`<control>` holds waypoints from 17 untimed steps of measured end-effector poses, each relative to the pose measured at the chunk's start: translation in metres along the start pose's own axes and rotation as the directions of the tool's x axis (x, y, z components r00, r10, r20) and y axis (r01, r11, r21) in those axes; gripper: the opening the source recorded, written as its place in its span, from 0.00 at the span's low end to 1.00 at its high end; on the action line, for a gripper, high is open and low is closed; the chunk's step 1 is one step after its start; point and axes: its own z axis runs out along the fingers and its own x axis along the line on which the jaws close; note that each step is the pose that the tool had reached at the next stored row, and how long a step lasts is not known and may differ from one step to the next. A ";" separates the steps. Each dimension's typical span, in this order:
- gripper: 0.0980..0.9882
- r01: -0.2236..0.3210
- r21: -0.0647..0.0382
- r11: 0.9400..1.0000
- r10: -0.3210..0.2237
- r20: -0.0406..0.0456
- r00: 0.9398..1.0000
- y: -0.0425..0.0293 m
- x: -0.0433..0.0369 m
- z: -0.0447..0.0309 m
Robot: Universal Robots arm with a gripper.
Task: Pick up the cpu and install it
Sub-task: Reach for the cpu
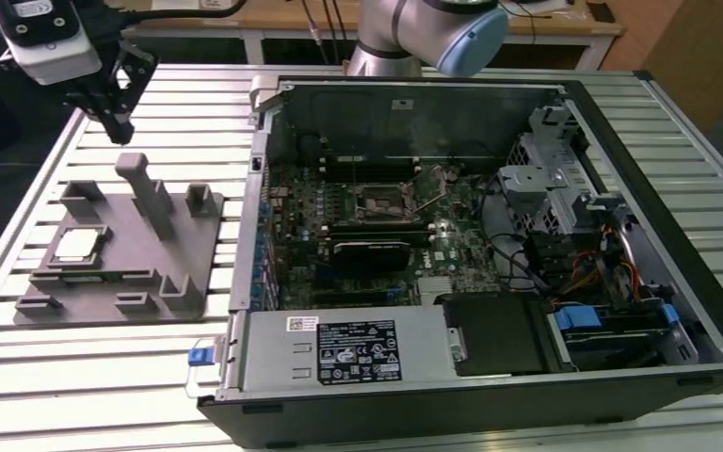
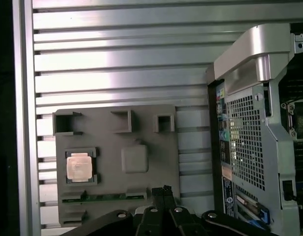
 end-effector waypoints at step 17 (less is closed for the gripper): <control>0.01 0.000 0.000 1.000 0.000 0.000 1.000 -0.0051 0.0411 0.0267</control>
